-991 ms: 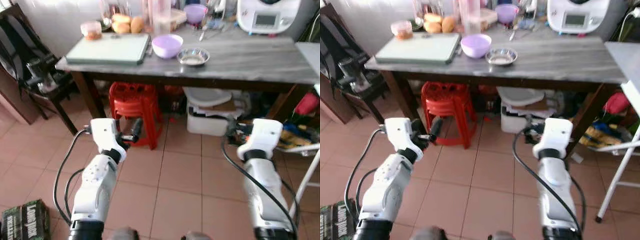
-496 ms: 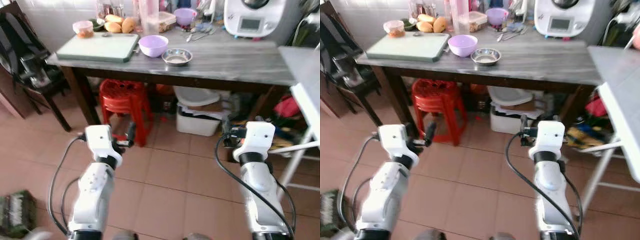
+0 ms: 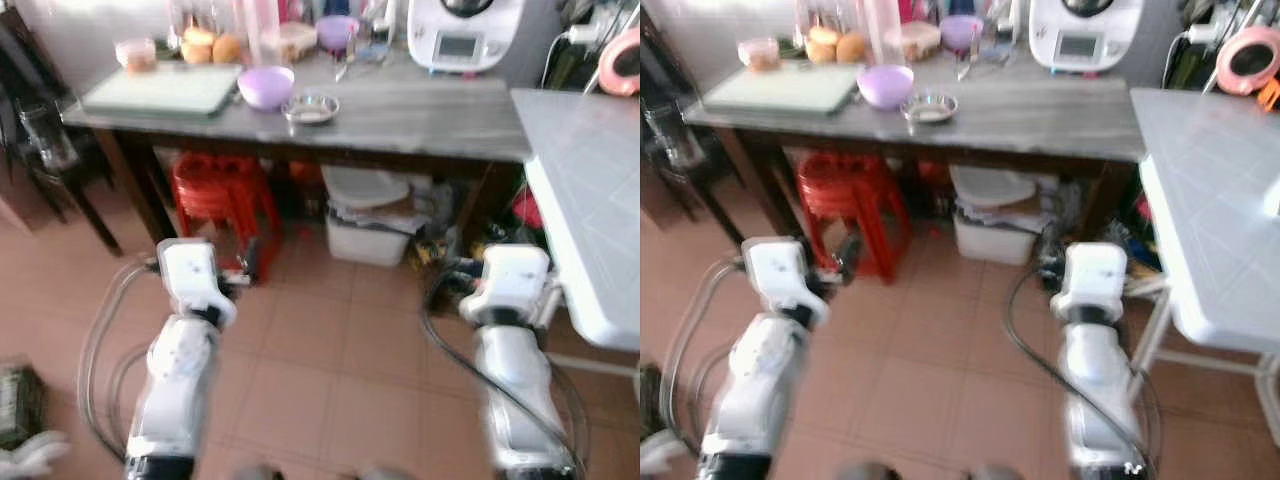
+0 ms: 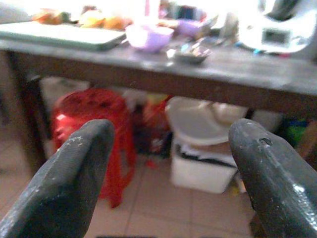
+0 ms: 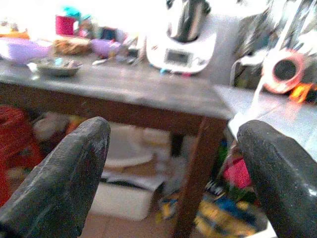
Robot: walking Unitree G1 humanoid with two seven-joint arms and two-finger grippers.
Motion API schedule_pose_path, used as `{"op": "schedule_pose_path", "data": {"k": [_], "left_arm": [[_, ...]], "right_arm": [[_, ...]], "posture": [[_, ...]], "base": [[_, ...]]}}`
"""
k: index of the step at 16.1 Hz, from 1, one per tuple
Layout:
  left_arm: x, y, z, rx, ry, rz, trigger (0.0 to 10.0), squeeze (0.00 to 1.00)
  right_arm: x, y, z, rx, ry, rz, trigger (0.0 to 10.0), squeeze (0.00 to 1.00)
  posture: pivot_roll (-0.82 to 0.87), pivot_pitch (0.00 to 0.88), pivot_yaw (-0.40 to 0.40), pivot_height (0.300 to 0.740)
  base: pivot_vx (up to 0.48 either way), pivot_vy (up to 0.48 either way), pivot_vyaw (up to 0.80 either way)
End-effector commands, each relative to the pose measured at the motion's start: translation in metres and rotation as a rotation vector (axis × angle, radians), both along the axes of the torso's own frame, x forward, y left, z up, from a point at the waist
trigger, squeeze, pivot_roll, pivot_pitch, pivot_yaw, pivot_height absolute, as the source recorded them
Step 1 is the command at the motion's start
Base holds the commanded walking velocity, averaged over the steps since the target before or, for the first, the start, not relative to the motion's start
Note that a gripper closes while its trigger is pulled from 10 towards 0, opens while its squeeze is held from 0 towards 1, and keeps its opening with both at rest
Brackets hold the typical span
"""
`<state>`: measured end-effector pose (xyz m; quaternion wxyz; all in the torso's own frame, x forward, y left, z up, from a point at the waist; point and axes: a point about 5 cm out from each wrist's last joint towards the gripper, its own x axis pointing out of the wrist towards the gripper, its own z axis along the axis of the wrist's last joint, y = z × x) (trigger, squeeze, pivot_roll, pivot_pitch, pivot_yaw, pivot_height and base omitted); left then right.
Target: Setting the table
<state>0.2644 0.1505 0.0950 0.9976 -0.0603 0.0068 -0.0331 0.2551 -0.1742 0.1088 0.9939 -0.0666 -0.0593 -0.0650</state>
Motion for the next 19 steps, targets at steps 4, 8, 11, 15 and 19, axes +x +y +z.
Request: {"op": "schedule_pose_path", "data": {"k": [4, 8, 11, 15, 19], "left_arm": [[0.009, -0.004, 0.008, 0.002, -0.014, -0.016, 10.0, 0.0], [0.015, -0.012, 0.023, -0.059, -0.058, 0.0, 10.0, 0.0], [0.01, -0.005, 0.02, -0.065, -0.034, 0.006, 10.0, 0.0], [0.01, 0.001, 0.011, -0.09, 0.028, 0.041, 10.0, 0.0], [0.003, -0.003, 0.005, -0.07, 0.052, 0.003, 10.0, 0.0]], "right_arm": [[0.006, 0.001, 0.005, 0.038, -0.012, 0.027, 10.0, 0.0], [0.015, -0.018, 0.009, 0.014, -0.005, -0.033, 10.0, 0.0], [0.001, -0.004, 0.009, 0.012, -0.021, 0.019, 10.0, 0.0], [-0.016, -0.012, -0.006, 0.091, 0.046, -0.061, 10.0, 0.0], [-0.015, -0.008, -0.008, 0.112, 0.046, -0.055, 10.0, 0.0]], "posture": [[-0.04, 0.0, 0.053, 0.74], [-0.03, 0.0, 0.038, 0.74], [-0.06, 0.0, 0.067, 0.74], [-0.06, 0.0, 0.092, 0.74], [-0.03, 0.0, 0.064, 0.74]], "base": [[0.0, -0.376, 0.0], [0.0, -0.392, 0.0], [0.0, -0.363, 0.0], [0.308, -0.359, 0.0], [0.139, -0.18, 0.0]]}}
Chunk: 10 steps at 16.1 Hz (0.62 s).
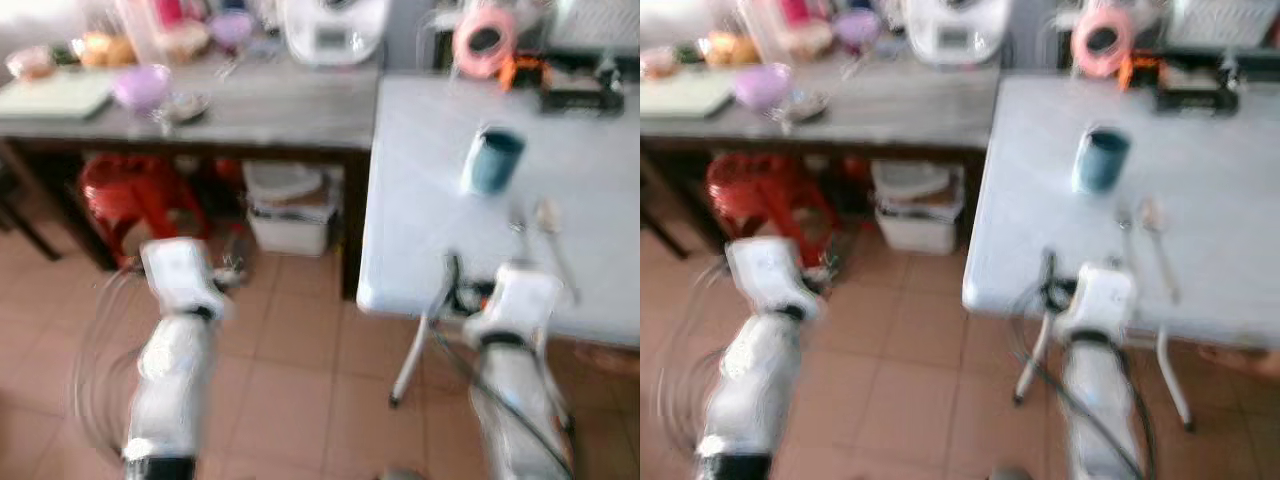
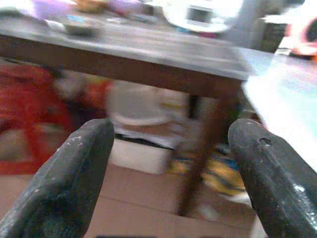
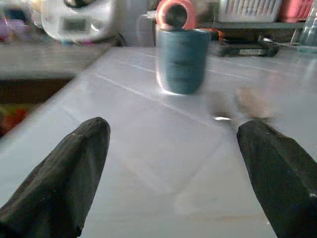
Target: Setting the table
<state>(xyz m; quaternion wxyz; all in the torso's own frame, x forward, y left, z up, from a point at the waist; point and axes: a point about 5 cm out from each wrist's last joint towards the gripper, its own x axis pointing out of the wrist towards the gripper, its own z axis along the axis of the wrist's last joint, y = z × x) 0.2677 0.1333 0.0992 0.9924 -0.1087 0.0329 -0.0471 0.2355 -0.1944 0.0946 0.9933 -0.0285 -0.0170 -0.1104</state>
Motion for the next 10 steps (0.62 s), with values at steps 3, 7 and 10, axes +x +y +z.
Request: {"op": "schedule_pose_path", "data": {"k": [3, 7, 10], "left_arm": [[0.001, 0.004, -0.001, 0.021, -0.014, -0.032, 10.0, 0.0], [0.003, 0.0, 0.003, 0.027, -0.052, -0.065, 10.0, 0.0], [0.002, 0.003, 0.001, 0.049, -0.043, -0.046, 10.0, 0.0]], "right_arm": [[0.014, 0.015, 0.012, 0.022, -0.039, 0.059, 10.0, 0.0], [0.019, 0.011, 0.016, 0.018, -0.052, 0.05, 10.0, 0.0], [0.016, 0.011, 0.015, 0.016, -0.048, 0.047, 10.0, 0.0]], "posture": [[-0.03, 0.0, 0.062, 0.74], [-0.04, 0.0, 0.065, 0.74], [-0.03, 0.0, 0.07, 0.74]], "base": [[0.0, 0.0, -0.17], [0.0, 0.0, -0.73], [0.0, 0.0, -0.65]]}}
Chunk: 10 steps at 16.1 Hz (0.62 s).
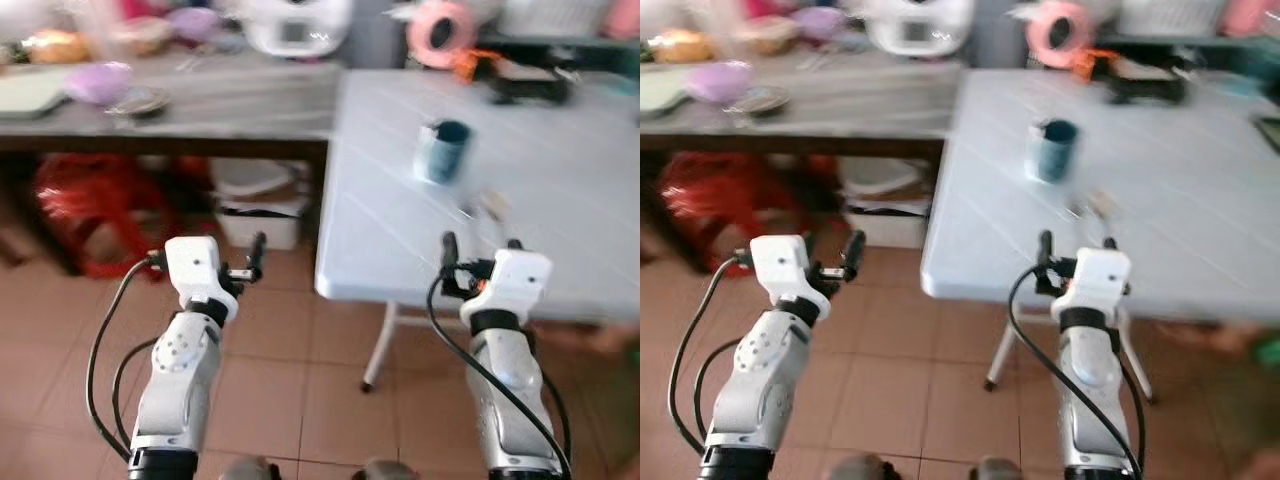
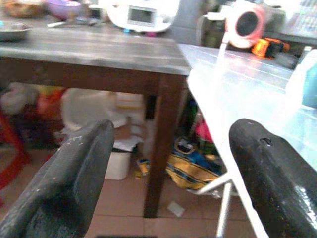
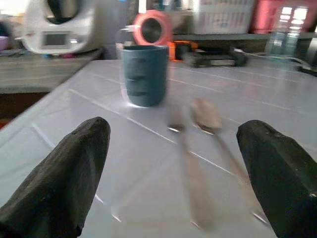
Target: Setting the table
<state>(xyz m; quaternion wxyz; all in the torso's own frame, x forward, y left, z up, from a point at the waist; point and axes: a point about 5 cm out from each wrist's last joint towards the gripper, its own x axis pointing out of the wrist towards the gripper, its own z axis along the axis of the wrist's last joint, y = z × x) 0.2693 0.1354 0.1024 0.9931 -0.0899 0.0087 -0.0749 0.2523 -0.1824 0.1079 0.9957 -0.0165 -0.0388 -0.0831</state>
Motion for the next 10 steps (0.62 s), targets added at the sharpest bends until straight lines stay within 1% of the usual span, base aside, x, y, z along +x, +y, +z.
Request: {"op": "schedule_pose_path", "data": {"k": [1, 5, 10], "left_arm": [[-0.0003, 0.0001, -0.0021, 0.011, 0.02, -0.01, 10.0, 0.0], [-0.0018, -0.0022, -0.0011, 0.026, 0.018, -0.026, 10.0, 0.0], [-0.0016, -0.0027, -0.0011, 0.013, 0.024, -0.025, 10.0, 0.0]], "right_arm": [[-0.0014, -0.0013, 0.0003, -0.004, 0.001, -0.011, 10.0, 0.0], [-0.0015, -0.0015, 0.0005, -0.004, 0.003, -0.015, 10.0, 0.0], [-0.0022, -0.0032, 0.0002, -0.011, 0.009, -0.017, 10.0, 0.0]], "posture": [[-0.03, 0.0, 0.07, 0.74], [-0.03, 0.0, 0.069, 0.74], [-0.03, 0.0, 0.067, 0.74]], "base": [[0.0, 0.0, 0.0], [0.0, 0.0, 0.0], [0.0, -0.431, 0.0]]}}
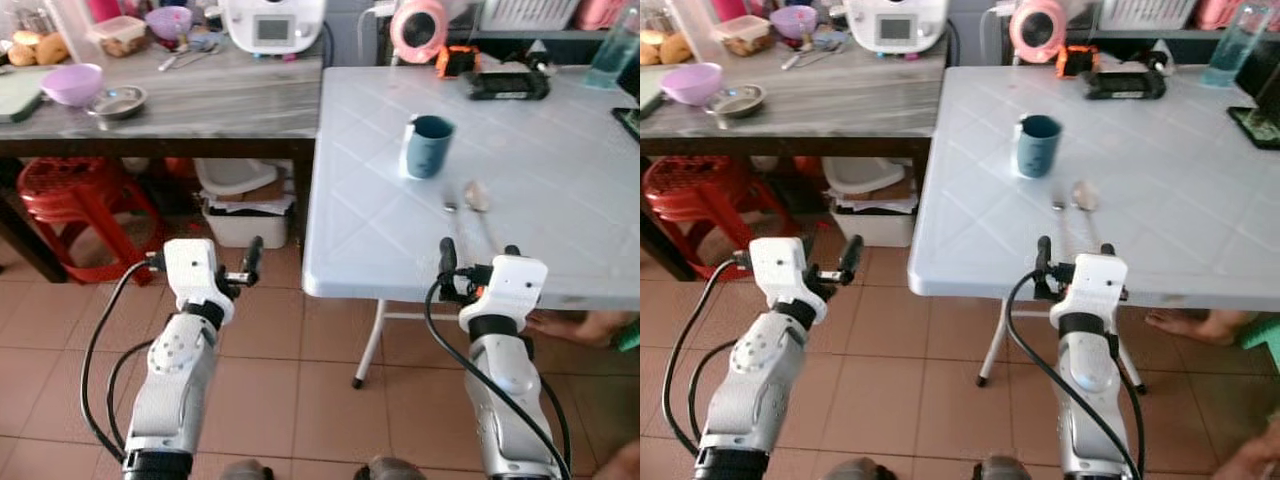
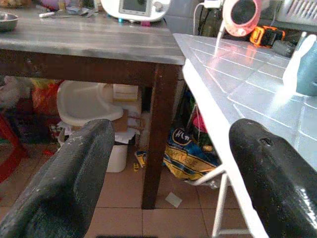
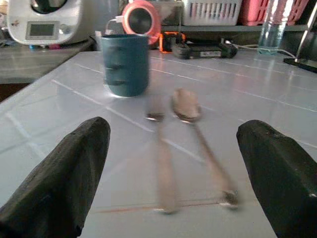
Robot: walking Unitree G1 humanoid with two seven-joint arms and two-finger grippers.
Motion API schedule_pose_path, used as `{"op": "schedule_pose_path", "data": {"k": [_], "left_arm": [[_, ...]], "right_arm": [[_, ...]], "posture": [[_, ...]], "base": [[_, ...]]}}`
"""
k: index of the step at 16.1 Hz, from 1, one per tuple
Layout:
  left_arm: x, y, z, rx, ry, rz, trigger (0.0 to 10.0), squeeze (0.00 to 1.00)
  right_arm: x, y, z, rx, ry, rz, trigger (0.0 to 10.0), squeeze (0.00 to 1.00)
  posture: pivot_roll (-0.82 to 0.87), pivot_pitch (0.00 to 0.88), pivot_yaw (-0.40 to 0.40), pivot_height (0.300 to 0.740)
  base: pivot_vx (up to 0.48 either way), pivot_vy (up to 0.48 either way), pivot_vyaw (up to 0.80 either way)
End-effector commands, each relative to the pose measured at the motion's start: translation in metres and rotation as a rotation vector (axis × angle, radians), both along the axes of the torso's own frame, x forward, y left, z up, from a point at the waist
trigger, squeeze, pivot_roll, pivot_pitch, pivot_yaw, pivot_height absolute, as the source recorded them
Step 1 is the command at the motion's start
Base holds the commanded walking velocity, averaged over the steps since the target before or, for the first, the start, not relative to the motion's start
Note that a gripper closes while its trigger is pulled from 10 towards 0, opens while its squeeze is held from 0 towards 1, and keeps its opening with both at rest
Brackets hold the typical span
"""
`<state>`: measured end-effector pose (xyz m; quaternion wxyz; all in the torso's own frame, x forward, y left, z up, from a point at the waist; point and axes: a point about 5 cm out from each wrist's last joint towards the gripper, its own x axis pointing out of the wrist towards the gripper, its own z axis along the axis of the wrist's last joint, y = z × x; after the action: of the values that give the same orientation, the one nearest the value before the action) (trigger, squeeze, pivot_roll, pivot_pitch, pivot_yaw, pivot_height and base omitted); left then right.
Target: Setting the table
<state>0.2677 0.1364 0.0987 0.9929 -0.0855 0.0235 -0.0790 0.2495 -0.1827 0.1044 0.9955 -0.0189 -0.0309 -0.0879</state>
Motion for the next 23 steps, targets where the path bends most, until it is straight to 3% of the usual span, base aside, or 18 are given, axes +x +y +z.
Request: {"op": "schedule_pose_path", "data": {"k": [1, 5, 9, 13, 20, 23], "left_arm": [[0.0001, -0.0038, 0.0029, -0.001, -0.003, -0.015, 10.0, 0.0], [0.0002, -0.0035, 0.0034, -0.002, -0.006, -0.013, 10.0, 0.0], [0.0007, -0.0012, 0.0052, 0.005, -0.02, 0.014, 10.0, 0.0], [-0.0003, -0.0041, 0.0085, -0.018, -0.04, -0.026, 10.0, 0.0], [-0.0014, -0.0056, 0.0081, -0.022, -0.04, -0.043, 10.0, 0.0], [-0.0027, -0.0073, 0.0092, -0.032, -0.05, -0.063, 10.0, 0.0]], "right_arm": [[0.0008, -0.0025, 0.0039, -0.008, -0.007, -0.007, 10.0, 0.0], [0.001, -0.0019, 0.004, -0.009, -0.007, -0.005, 10.0, 0.0], [0.001, -0.0019, 0.004, -0.009, -0.006, -0.002, 10.0, 0.0], [0.0013, 0.0026, 0.007, -0.021, -0.02, 0.051, 10.0, 0.0], [0.0013, 0.0001, 0.0061, -0.022, -0.012, 0.03, 10.0, 0.0], [0.0016, -0.0002, 0.0059, -0.014, -0.013, 0.025, 10.0, 0.0]], "posture": [[-0.03, 0.0, 0.067, 0.74], [-0.03, 0.0, 0.067, 0.74], [-0.03, 0.0, 0.067, 0.74], [-0.03, 0.0, 0.066, 0.74], [-0.03, 0.0, 0.064, 0.74], [-0.03, 0.0, 0.066, 0.74]], "base": [[0.0, -0.446, 0.0], [0.0, -0.411, 0.0], [0.0, 0.0, 0.0], [0.0, 0.0, 0.0], [0.0, 0.0, 0.0], [0.331, 0.0, 0.0]]}}
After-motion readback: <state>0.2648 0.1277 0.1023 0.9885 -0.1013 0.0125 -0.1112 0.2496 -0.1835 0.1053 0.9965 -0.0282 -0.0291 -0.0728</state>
